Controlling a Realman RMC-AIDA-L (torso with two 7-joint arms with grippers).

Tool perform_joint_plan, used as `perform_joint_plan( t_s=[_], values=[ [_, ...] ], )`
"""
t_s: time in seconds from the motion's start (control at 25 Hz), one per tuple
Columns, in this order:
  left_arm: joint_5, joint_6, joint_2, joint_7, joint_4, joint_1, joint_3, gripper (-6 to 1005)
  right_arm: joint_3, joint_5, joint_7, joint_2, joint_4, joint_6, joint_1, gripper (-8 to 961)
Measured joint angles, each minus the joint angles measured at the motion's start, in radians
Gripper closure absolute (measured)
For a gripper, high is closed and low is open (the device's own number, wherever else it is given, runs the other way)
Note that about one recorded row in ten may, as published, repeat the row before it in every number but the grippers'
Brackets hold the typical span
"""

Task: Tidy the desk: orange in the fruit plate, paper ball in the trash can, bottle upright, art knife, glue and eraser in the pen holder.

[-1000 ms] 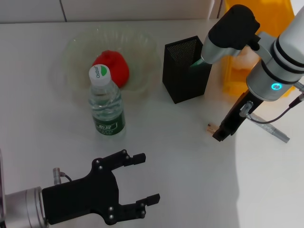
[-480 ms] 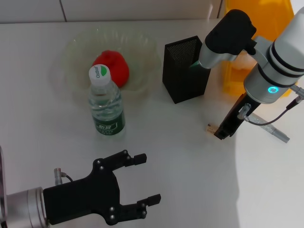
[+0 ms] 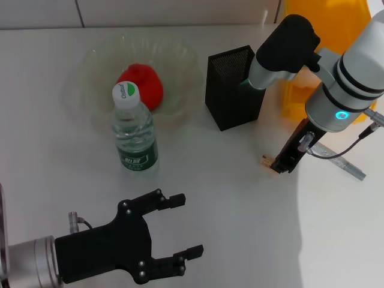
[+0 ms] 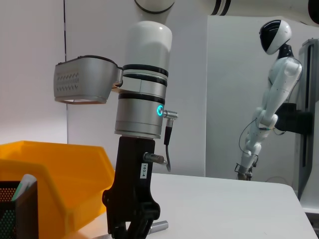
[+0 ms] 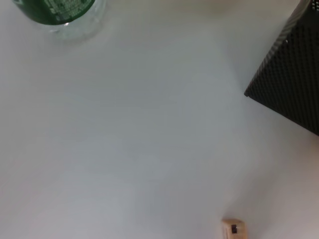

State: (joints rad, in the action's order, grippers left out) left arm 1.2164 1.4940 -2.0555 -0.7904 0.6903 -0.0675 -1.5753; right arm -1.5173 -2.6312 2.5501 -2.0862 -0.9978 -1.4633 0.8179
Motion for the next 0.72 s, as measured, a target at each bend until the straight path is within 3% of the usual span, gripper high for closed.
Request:
perform_joint_plan(
  t_s=[0.32,0.44,0.48,0.72],
  values=[
    [0.0,0.0,0.0,-0.001,0.0,-0.003,0.0,191,0.008,0.003,0.001,0.0,-0.077,-0.022,-0.014,836],
    [0.0,0.0,0.0,-0.004,0.002,-0.003,0.0,191,0.026,0.005,0.006,0.0,-0.188,-0.079,-0.031,834],
    [0.0,0.001,0.001,-0.005,0.004,-0.003,0.0,191,0.06,0.006,0.008,0.001,-0.283,-0.131,-0.038,833],
    [0.0,0.009,0.0,-0.003,0.004,-0.004,0.005,191,0.137,0.015,0.031,0.004,-0.468,-0.203,-0.036,829]
  ],
)
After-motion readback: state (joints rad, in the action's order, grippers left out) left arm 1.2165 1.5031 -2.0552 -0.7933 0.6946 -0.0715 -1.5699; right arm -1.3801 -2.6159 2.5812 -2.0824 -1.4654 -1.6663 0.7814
